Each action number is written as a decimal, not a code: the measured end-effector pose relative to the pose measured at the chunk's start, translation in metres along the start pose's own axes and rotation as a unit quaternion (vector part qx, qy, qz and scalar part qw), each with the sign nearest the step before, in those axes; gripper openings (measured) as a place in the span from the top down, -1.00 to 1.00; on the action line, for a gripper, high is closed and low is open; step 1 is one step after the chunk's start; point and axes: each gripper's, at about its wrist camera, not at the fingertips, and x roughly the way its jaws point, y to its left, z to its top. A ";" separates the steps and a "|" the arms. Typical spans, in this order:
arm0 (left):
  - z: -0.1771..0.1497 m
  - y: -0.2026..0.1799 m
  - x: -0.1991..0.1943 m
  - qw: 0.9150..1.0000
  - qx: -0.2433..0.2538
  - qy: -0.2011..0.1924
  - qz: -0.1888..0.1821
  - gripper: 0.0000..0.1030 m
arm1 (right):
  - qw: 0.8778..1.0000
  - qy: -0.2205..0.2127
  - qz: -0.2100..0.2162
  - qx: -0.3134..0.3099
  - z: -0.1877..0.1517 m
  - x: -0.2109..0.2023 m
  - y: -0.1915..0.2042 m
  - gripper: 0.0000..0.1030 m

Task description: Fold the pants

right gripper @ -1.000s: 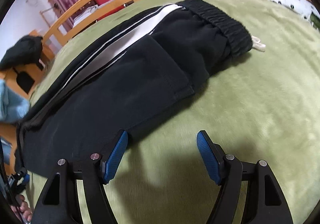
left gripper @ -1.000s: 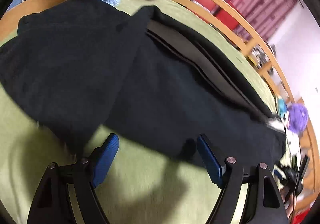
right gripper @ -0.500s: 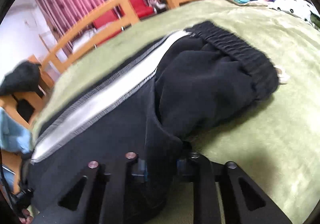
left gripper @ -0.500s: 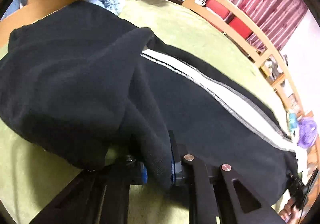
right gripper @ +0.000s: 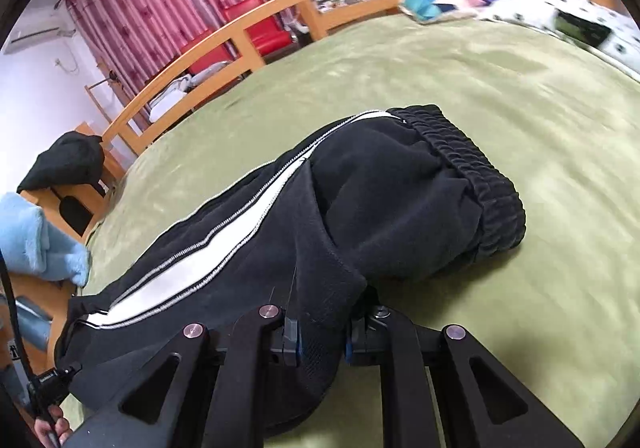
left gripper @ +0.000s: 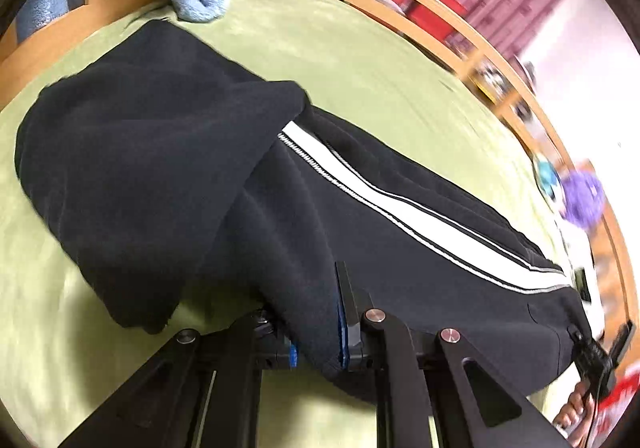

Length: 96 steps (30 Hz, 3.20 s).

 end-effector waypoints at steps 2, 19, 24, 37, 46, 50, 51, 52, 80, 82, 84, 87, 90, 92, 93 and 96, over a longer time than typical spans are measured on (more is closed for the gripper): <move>-0.019 -0.007 -0.015 1.000 0.018 0.016 -0.012 0.71 | 1.000 0.007 -0.011 0.005 -0.018 -0.031 -0.023 0.75; -0.059 0.060 -0.066 0.995 0.033 0.026 0.094 -0.21 | 0.999 0.005 -0.051 0.011 -0.062 -0.128 -0.040 -0.03; -0.049 0.059 -0.035 0.988 0.056 0.019 0.143 -0.24 | 0.999 -0.008 -0.035 -0.006 -0.062 -0.129 0.008 -0.03; 0.069 0.050 -0.085 0.979 0.104 -0.116 0.131 0.62 | 0.994 0.014 0.005 -0.105 -0.078 -0.087 0.126 -0.03; 0.150 0.034 -0.052 0.965 0.116 -0.167 0.163 0.61 | 0.990 0.061 0.026 -0.125 -0.088 -0.055 0.147 -0.03; 0.137 0.039 -0.042 0.965 0.116 -0.150 0.180 0.05 | 0.990 0.088 0.028 -0.104 -0.086 -0.041 0.143 -0.03; 0.131 0.043 -0.041 0.964 0.116 -0.148 0.186 -0.27 | 0.990 0.092 0.030 -0.100 -0.086 -0.038 0.141 -0.03; 0.124 0.048 -0.042 0.962 0.117 -0.149 0.196 -0.36 | 0.990 0.096 0.032 -0.098 -0.087 -0.036 0.142 -0.03; 0.050 0.025 -0.026 0.981 0.121 -0.056 0.144 -0.40 | 0.893 0.168 0.077 -0.409 -0.069 0.123 0.210 0.69; 0.048 0.037 -0.033 0.980 0.111 -0.063 0.155 -0.40 | 0.899 0.125 0.093 -0.409 -0.054 0.106 0.216 0.82; 0.047 0.052 -0.037 0.979 0.096 -0.067 0.168 -0.40 | 0.918 0.099 0.131 -0.361 -0.029 0.091 0.216 0.82; 0.044 0.073 -0.042 0.982 0.061 -0.066 0.168 -0.40 | 0.931 0.083 0.129 -0.333 -0.007 0.097 0.219 0.83; 0.037 0.092 -0.051 0.988 0.025 -0.065 0.136 -0.40 | 0.926 0.108 0.065 -0.355 -0.025 0.136 0.225 0.84; 0.029 0.103 -0.057 0.990 0.014 -0.063 0.125 -0.40 | 0.922 0.130 0.040 -0.363 -0.039 0.151 0.222 0.78; 0.027 0.109 -0.059 0.990 0.011 -0.062 0.125 -0.40 | 0.923 0.119 0.037 -0.364 -0.042 0.146 0.221 0.75; 0.014 0.128 -0.065 0.991 -0.012 -0.063 0.117 -0.40 | 0.938 0.100 0.045 -0.330 -0.033 0.112 0.208 0.27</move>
